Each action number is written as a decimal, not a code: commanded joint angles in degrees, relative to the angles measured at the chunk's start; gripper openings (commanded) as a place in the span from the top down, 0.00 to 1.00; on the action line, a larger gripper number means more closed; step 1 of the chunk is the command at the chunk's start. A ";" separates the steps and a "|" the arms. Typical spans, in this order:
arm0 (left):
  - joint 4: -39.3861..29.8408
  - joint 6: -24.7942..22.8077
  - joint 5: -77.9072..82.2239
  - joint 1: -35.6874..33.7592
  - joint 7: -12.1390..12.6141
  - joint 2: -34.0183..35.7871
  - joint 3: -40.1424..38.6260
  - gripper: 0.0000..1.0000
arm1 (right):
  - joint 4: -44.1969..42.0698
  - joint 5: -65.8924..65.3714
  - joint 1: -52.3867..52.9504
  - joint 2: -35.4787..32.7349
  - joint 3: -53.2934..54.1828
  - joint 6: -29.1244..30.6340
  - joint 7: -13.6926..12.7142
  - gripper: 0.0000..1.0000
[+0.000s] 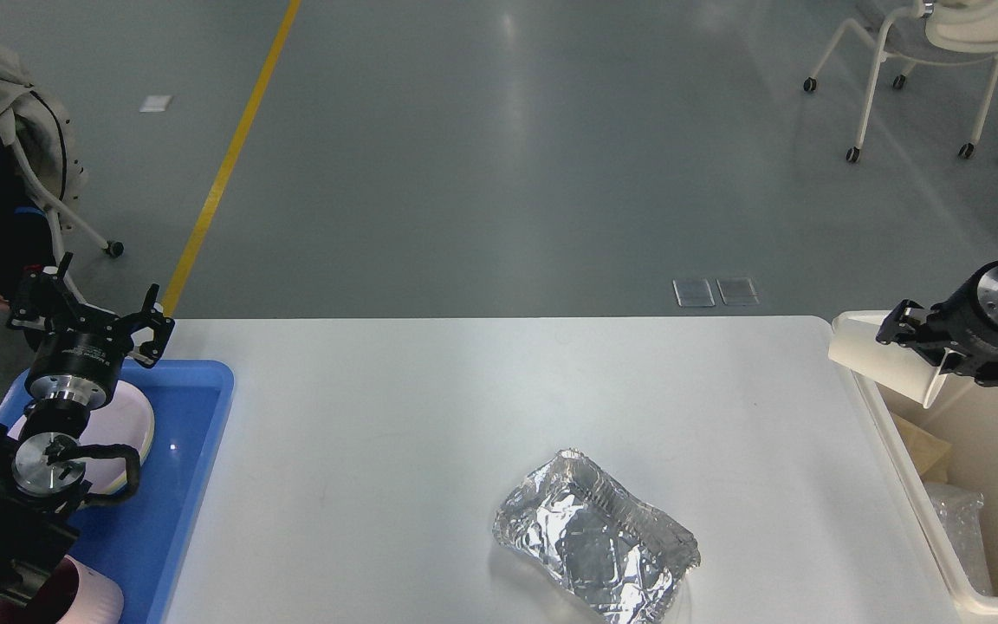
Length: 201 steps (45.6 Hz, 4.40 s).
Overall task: Tidy desktop
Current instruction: 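Lift the paper cup and drop it into the white bin, then swing the right gripper out and down beside the foil tray, then close the right gripper on the edge of the crumpled foil tray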
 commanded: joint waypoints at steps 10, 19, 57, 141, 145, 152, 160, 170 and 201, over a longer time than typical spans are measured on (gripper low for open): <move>0.00 0.00 0.00 0.00 -0.01 0.00 0.00 0.02 | -30.74 0.21 -29.35 4.23 18.64 -8.02 0.16 1.00; 0.00 0.00 0.00 -0.09 -0.01 0.00 0.09 0.02 | -45.16 0.74 -39.73 10.22 20.14 -12.68 0.34 1.00; 0.00 0.00 0.00 0.00 -0.01 0.00 0.09 0.02 | -54.23 4.96 -50.11 17.08 24.36 -15.41 -0.01 0.00; 0.00 0.00 0.00 0.00 -0.01 0.09 0.00 0.02 | 19.16 -2.52 -6.33 -9.64 14.95 5.27 -1.85 0.00; 0.00 0.00 0.00 0.00 -0.01 0.09 0.00 0.02 | 19.16 -1.81 -11.95 -9.29 19.43 -2.29 -3.96 0.00; 0.00 0.00 0.00 0.00 -0.01 0.09 0.00 0.02 | 19.25 -0.50 -21.36 -5.08 27.78 -8.81 -4.93 0.00; 0.00 0.00 0.00 0.00 0.08 0.09 0.00 0.02 | 19.25 0.12 -25.50 -2.35 29.02 -9.61 -5.73 0.00; 0.00 -0.09 0.00 0.00 0.08 0.00 0.00 0.02 | 20.57 1.17 -29.36 -0.77 33.06 -9.69 -5.73 0.00; 0.00 0.00 0.00 0.00 0.08 0.00 0.00 0.02 | 17.32 1.62 -38.68 8.02 39.39 -16.90 -5.73 0.03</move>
